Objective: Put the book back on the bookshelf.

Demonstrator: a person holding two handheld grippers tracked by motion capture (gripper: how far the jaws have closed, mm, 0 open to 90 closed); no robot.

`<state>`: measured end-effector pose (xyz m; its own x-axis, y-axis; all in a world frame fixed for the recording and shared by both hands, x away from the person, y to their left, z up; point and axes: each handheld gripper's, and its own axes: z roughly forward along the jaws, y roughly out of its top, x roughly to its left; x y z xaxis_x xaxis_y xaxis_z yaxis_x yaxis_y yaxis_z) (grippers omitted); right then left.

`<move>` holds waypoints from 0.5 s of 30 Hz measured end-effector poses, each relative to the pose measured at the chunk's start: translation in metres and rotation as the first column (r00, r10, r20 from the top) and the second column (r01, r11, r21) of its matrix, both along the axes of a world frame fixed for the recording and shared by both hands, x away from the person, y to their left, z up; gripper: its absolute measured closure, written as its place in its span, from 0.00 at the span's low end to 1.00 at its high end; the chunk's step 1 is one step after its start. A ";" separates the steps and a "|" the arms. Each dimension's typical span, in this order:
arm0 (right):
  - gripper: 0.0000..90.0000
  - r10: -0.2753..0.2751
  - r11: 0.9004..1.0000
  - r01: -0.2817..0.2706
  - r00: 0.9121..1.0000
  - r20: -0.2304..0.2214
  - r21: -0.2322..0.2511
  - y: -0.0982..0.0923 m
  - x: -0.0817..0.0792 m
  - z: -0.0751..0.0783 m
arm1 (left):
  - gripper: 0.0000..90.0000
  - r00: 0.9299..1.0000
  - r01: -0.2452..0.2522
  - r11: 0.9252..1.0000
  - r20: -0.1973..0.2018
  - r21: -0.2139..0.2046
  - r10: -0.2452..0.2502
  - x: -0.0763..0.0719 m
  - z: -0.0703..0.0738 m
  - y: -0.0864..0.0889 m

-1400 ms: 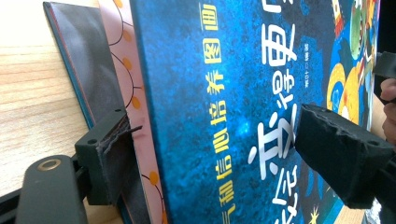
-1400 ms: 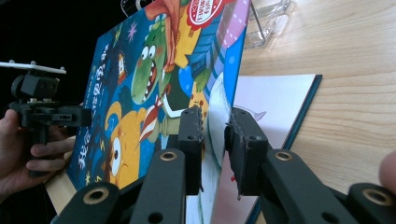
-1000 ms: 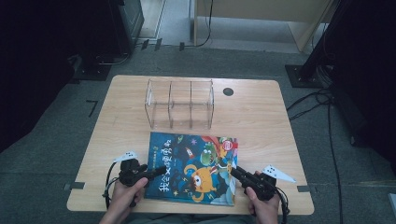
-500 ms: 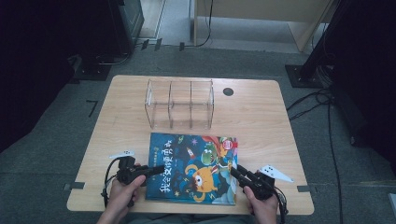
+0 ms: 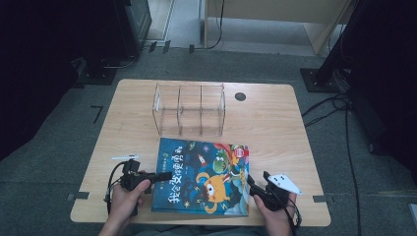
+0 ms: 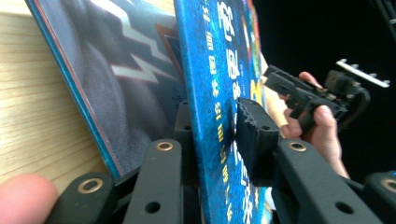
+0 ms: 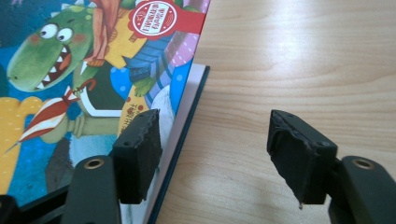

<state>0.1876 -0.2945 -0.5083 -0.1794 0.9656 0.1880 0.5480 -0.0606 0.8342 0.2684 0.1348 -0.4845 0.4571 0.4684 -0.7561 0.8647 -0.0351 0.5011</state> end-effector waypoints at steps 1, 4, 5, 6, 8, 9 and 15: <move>0.36 -0.005 1.000 0.005 1.000 -0.007 0.007 -0.001 0.000 0.000 | 0.82 1.000 0.006 1.000 -0.008 -0.001 -0.006 0.001 0.003 0.000; 0.32 -0.002 1.000 0.002 1.000 -0.008 0.029 -0.005 0.001 0.000 | 0.84 0.999 0.028 1.000 -0.026 -0.003 -0.028 0.005 0.011 0.000; 0.31 -0.001 0.999 0.001 1.000 -0.012 0.034 -0.006 0.002 0.000 | 0.85 0.999 0.031 1.000 -0.026 0.002 -0.031 0.005 0.015 -0.001; 0.30 -0.003 0.999 0.004 1.000 -0.014 0.035 -0.007 0.002 0.000 | 0.85 0.999 0.033 0.999 -0.029 0.007 -0.033 0.006 0.017 -0.001; 0.30 -0.020 1.000 0.020 0.999 -0.030 0.011 -0.010 0.004 -0.001 | 0.86 0.998 0.041 0.999 -0.037 0.006 -0.041 0.008 0.023 0.000; 0.29 -0.021 1.000 0.022 0.999 -0.045 0.007 -0.011 0.005 -0.003 | 0.86 0.998 0.042 0.999 -0.038 0.007 -0.042 0.009 0.025 0.000; 0.21 -0.045 0.998 0.040 0.994 -0.103 -0.049 -0.019 0.013 -0.009 | 0.90 0.996 0.066 0.998 -0.057 -0.001 -0.066 0.012 0.037 0.005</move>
<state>0.2007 -0.3134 -0.5178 -0.1200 0.9802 0.1577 0.6301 -0.0476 0.7750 0.2803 0.1394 -0.4472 0.4437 0.4392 -0.7812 0.8874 -0.0937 0.4514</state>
